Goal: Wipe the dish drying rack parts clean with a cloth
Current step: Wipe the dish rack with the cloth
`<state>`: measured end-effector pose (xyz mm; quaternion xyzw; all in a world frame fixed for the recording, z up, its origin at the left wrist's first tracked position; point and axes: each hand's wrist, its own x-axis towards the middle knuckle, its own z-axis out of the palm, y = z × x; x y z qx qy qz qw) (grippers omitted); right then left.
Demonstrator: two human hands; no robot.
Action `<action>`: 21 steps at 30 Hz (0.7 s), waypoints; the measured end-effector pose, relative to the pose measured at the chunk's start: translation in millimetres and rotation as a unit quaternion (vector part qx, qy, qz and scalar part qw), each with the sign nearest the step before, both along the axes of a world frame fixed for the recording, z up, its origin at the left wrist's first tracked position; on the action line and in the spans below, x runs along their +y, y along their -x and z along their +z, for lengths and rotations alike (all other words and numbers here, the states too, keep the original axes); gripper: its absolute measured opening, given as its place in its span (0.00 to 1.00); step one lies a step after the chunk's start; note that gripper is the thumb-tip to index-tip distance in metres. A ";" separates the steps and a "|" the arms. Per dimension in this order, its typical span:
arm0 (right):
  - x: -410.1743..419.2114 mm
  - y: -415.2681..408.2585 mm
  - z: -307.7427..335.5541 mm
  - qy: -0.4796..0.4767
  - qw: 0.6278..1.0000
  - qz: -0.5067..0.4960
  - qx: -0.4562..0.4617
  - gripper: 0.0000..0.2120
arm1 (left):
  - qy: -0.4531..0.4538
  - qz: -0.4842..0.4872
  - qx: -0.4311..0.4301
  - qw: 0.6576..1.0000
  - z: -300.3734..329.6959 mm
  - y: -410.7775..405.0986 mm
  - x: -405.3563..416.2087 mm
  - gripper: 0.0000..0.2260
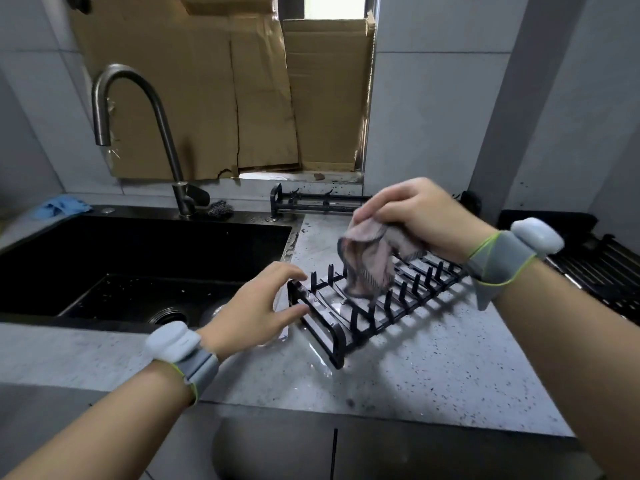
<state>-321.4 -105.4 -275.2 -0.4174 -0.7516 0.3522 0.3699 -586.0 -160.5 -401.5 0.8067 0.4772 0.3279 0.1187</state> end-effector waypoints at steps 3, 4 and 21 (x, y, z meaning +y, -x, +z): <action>-8.9 -15.5 22.3 -0.014 0.992 -0.019 0.122 0.13 | 0.004 -0.016 0.001 1.000 5.4 -3.8 10.0 0.05; -10.5 -20.7 25.2 -0.017 0.990 -0.025 0.139 0.13 | 0.003 -0.015 0.002 1.000 6.4 -5.4 11.4 0.03; -66.3 -59.3 6.9 0.007 0.982 -0.039 0.187 0.17 | 0.024 0.022 -0.129 0.991 -17.3 -40.6 -30.4 0.15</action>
